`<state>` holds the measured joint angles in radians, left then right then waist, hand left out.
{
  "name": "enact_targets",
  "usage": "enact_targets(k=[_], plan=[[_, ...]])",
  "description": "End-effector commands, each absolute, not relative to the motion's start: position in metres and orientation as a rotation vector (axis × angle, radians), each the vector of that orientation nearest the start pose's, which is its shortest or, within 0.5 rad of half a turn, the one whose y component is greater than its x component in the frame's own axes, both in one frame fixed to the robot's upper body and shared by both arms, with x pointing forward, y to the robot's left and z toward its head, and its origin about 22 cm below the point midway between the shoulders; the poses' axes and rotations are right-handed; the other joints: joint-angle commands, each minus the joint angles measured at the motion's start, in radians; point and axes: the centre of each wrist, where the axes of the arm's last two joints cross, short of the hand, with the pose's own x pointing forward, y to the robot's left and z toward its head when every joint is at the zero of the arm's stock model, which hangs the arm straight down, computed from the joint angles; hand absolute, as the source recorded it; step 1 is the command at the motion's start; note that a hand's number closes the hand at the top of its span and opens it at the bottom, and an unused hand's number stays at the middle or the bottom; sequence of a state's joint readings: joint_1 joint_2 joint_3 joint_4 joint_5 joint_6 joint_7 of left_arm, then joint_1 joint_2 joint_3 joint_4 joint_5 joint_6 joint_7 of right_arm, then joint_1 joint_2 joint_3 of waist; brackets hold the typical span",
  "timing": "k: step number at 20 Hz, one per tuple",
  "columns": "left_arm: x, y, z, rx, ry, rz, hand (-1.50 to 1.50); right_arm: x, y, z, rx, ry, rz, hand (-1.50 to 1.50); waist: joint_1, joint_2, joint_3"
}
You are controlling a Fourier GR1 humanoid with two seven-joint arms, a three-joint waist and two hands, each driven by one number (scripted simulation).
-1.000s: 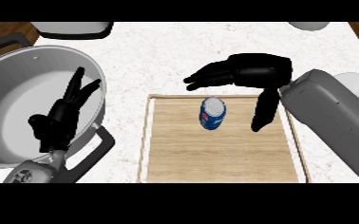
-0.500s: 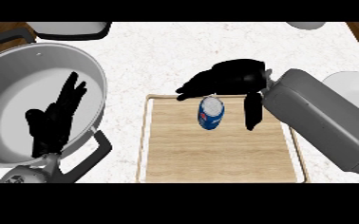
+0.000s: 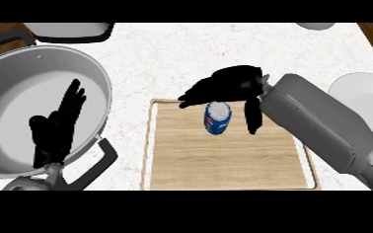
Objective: Pick the can from the tray and place it in the plate
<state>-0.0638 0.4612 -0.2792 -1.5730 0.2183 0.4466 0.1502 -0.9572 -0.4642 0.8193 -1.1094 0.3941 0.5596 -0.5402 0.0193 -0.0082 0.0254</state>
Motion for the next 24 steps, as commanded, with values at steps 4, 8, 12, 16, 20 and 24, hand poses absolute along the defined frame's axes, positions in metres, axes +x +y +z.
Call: enact_targets(k=[4, 8, 12, 16, 20, 24], plan=[[0.247, 0.248, 0.007, 0.231, -1.29, -0.044, 0.0, 0.382, -0.122, 0.105, 0.352, -1.391, 2.193, -1.5, -0.009, 0.016, -0.025], [0.252, 0.258, 0.0, 0.262, -1.3, -0.052, 0.0, 0.38, -0.126, 0.088, 0.334, -1.389, 2.193, -1.5, -0.017, 0.018, -0.026], [0.243, 0.246, -0.001, 0.26, -1.295, -0.037, 0.0, 0.382, -0.108, 0.084, 0.346, -1.365, 2.2, -1.5, -0.008, 0.016, -0.026], [0.246, 0.24, 0.004, 0.25, -1.299, -0.045, 0.0, 0.376, -0.112, 0.078, 0.34, -1.393, 2.278, 1.5, -0.018, 0.013, -0.025], [0.237, 0.249, 0.003, 0.246, -1.289, -0.054, 0.0, 0.387, -0.117, 0.082, 0.348, -1.508, 2.221, 1.5, -0.005, 0.015, -0.025], [0.241, 0.255, 0.004, 0.243, -1.283, -0.028, 0.0, 0.384, -0.104, 0.083, 0.314, -1.573, 2.212, 1.5, -0.013, 0.012, -0.026]])
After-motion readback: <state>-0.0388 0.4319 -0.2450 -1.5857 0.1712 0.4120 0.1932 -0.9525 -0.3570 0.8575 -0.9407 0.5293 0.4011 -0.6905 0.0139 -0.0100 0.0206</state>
